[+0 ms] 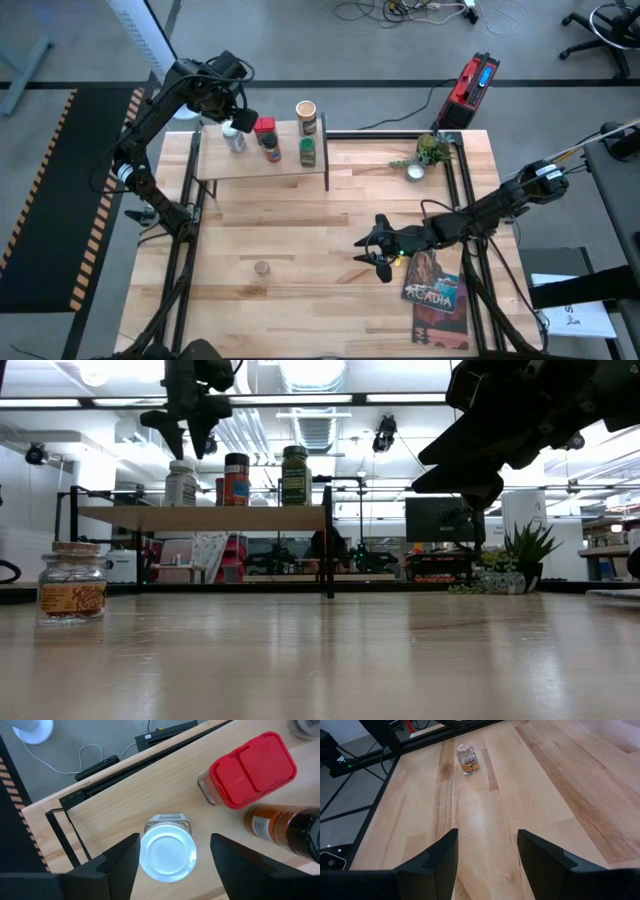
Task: Shelf spices
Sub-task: Put the white seasoning bottle on the shelf
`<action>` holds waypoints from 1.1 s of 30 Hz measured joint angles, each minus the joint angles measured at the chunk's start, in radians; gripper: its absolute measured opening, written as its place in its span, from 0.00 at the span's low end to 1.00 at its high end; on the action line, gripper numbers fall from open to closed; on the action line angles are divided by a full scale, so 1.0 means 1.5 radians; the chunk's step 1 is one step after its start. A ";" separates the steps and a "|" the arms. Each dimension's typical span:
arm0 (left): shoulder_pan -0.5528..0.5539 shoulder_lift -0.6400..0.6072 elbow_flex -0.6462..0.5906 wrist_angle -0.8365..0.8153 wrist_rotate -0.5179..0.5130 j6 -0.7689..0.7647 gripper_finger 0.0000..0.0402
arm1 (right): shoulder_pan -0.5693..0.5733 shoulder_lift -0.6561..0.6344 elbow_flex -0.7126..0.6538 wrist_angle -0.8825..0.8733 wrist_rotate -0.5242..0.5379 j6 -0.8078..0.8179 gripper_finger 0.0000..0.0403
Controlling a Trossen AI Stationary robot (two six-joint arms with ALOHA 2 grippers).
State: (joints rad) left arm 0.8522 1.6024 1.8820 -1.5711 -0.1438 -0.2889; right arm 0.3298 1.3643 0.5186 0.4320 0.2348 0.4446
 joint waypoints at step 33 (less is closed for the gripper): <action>-0.099 -0.038 0.001 0.000 -0.011 -0.097 0.57 | 0.015 0.000 0.000 0.010 -0.019 -0.005 0.45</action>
State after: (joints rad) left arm 0.7040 1.5447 1.8832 -1.5711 -0.1600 -0.4344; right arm 0.3519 1.3643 0.5186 0.4473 0.2058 0.4370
